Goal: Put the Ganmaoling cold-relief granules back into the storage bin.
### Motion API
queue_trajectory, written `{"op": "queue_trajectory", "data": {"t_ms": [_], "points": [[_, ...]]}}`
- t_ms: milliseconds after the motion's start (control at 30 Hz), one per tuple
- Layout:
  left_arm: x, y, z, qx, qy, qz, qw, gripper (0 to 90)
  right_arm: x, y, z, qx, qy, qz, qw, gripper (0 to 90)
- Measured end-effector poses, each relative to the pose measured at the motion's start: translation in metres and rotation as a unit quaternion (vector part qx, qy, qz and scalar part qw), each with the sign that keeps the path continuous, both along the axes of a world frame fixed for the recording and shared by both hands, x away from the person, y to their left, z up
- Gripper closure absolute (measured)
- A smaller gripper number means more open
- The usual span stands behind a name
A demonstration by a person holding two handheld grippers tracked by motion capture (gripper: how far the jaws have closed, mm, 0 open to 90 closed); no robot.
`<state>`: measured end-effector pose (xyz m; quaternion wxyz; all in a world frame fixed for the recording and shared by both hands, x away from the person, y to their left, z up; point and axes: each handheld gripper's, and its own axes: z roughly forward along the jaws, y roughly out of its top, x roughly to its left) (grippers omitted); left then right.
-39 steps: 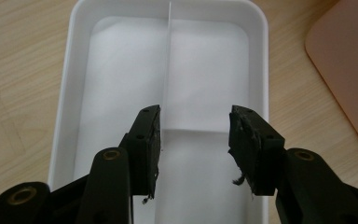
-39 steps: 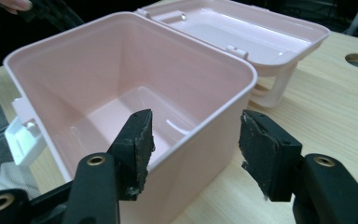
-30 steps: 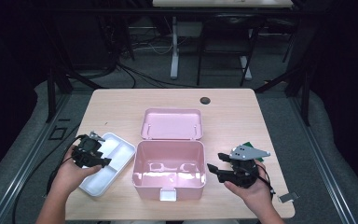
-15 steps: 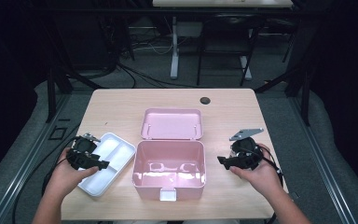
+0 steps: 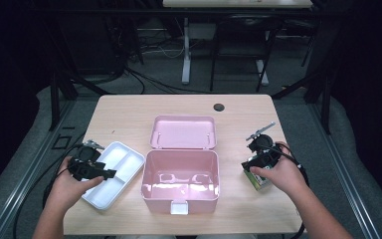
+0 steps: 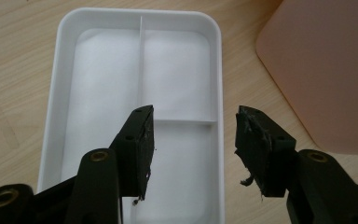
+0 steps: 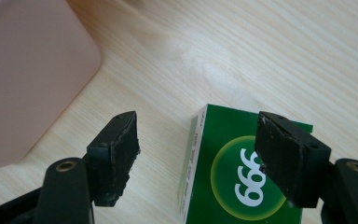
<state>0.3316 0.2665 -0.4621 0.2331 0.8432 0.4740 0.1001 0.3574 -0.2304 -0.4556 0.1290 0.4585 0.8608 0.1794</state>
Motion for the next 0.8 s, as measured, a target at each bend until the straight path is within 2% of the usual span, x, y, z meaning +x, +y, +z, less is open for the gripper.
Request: {"op": "queue_trajectory", "data": {"t_ms": [67, 100, 133, 267, 367, 400, 467, 500, 533, 567, 600, 633, 800], "points": [[0.0, 0.0, 0.001, -0.001, -0.002, -0.002, 1.0, 47.5, 0.004, -0.001, 0.0, -0.003, 0.014, -0.004, 0.9999, 27.1], [-0.001, 0.0, 0.002, -0.001, -0.003, -0.003, 1.0, 47.4, 0.007, -0.003, 0.001, -0.012, 0.026, -0.003, 0.9996, 24.9], [-0.001, 0.0, 0.001, -0.003, -0.003, -0.003, 1.0, 47.4, 0.007, -0.003, 0.001, -0.012, 0.026, -0.003, 0.9996, 24.9], [0.0, 0.001, 0.0, -0.001, -0.001, -0.001, 1.0, 47.4, 0.016, -0.009, 0.002, -0.03, 0.05, -0.009, 0.9982, 21.9], [-0.001, 0.002, 0.001, -0.003, -0.005, 0.0, 1.0, 47.4, 0.021, -0.014, 0.003, -0.046, 0.057, -0.024, 0.997, 20.8], [-0.001, 0.003, 0.002, -0.004, -0.006, 0.0, 1.0, 47.4, 0.023, -0.016, 0.003, -0.044, 0.063, -0.028, 0.9966, 20.3], [-0.001, 0.003, 0.002, -0.007, -0.011, 0.001, 0.9999, 47.5, 0.026, -0.019, 0.002, -0.053, 0.071, -0.05, 0.9948, 20.0], [-0.001, 0.004, 0.002, -0.011, -0.011, 0.002, 0.9999, 47.7, 0.029, -0.021, 0.0, -0.053, 0.087, -0.068, 0.9925, 18.2], [-0.001, 0.004, 0.002, -0.011, -0.011, 0.002, 0.9999, 47.8, 0.029, -0.021, 0.0, -0.053, 0.087, -0.068, 0.9925, 18.2], [0.0, 0.005, 0.002, -0.012, -0.013, 0.003, 0.9998, 47.9, 0.031, -0.023, -0.003, -0.054, 0.103, -0.078, 0.9902, 16.3], [0.0, 0.005, 0.002, -0.012, -0.013, 0.003, 0.9998, 47.9, 0.031, -0.023, -0.003, -0.054, 0.103, -0.078, 0.9902, 16.3], [0.0, 0.005, 0.002, -0.013, -0.013, 0.004, 0.9998, 47.9, 0.033, -0.025, -0.005, -0.055, 0.117, -0.083, 0.9881, 15.4], [0.0, 0.006, 0.003, -0.018, -0.016, 0.004, 0.9997, 48.2, 0.037, -0.029, -0.013, -0.05, 0.134, -0.088, 0.9858, 14.6]]}}
